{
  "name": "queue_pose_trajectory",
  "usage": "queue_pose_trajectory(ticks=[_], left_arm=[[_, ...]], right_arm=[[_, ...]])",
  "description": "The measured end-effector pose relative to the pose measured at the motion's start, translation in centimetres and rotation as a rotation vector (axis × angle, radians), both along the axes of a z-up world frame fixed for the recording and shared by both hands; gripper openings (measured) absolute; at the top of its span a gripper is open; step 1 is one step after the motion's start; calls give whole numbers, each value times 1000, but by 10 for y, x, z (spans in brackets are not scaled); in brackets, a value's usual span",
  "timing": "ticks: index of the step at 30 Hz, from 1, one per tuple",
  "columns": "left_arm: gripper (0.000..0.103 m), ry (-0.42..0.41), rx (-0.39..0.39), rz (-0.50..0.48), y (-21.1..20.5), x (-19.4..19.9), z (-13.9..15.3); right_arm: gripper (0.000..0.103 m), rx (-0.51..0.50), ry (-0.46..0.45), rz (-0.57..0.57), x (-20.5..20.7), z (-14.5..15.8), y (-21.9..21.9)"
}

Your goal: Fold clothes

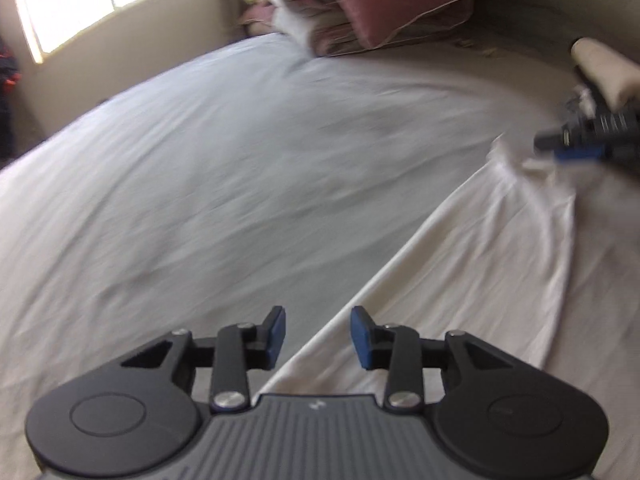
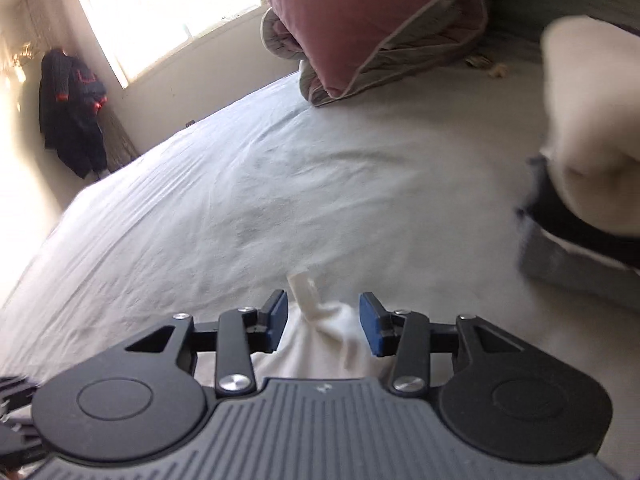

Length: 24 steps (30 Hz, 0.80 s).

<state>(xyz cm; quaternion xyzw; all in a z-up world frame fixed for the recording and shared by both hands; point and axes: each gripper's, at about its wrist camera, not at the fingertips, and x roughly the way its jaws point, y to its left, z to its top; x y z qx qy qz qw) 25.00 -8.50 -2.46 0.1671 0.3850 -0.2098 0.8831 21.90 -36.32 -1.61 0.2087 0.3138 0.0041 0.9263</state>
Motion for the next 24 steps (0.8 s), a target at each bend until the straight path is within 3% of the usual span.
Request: queue_pose_trajectory(ticks=[6,12,17,20,24], left_arm=[[37,45,-72,-50,-65,23,-11],[37,41,-139,-140,-114,40,-18],[37,44,-190,-170,-131,55,-23],[37,49,-218,-158,-135,62,-26],[37,54,-240,-146,-137,66,-28]], right_arm=[[44,54,-5,-36,-26,-27,-10],[41,202,-116,-27,-44,-49,-28],[41,323,-137,8,-37,-56,-36],[29,364,-136,8,-31,-59,-30],[27,461,-163,-28,-37,-62,-38]])
